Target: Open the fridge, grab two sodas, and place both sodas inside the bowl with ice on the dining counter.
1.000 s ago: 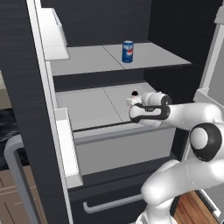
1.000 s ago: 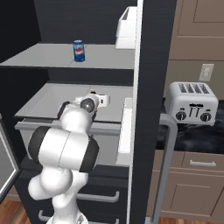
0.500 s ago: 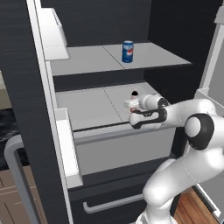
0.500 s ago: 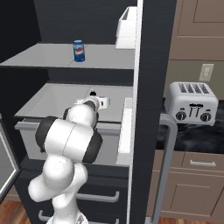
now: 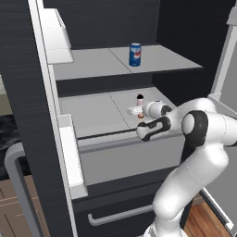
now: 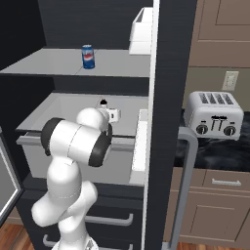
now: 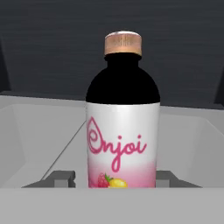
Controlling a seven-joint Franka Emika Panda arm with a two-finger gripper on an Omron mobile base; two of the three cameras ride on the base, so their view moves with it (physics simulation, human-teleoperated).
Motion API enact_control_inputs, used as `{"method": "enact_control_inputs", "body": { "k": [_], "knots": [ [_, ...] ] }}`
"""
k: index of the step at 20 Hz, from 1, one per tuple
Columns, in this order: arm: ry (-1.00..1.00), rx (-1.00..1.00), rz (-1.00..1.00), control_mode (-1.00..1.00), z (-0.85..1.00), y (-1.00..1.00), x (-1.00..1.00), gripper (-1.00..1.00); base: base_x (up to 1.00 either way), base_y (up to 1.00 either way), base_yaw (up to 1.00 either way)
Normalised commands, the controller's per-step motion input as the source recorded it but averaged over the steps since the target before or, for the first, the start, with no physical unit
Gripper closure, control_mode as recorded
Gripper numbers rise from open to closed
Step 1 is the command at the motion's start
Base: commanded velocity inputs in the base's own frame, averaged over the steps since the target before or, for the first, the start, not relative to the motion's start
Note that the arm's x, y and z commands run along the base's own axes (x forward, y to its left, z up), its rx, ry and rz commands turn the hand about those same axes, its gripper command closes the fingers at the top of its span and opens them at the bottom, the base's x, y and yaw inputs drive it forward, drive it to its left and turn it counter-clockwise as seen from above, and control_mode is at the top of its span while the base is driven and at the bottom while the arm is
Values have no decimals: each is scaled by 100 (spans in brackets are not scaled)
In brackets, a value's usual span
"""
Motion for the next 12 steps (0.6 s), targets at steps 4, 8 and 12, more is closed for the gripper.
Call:
{"method": "enact_control_inputs", "body": {
  "k": [4,8,12],
  "knots": [
    [4,0,0,-100,-2,0,5,100,0,0,0],
    [0,0,0,-100,-1,0,0,100,0,0,0],
    [-10,0,0,-100,0,0,-15,100,0,0,0]
  ]
}}
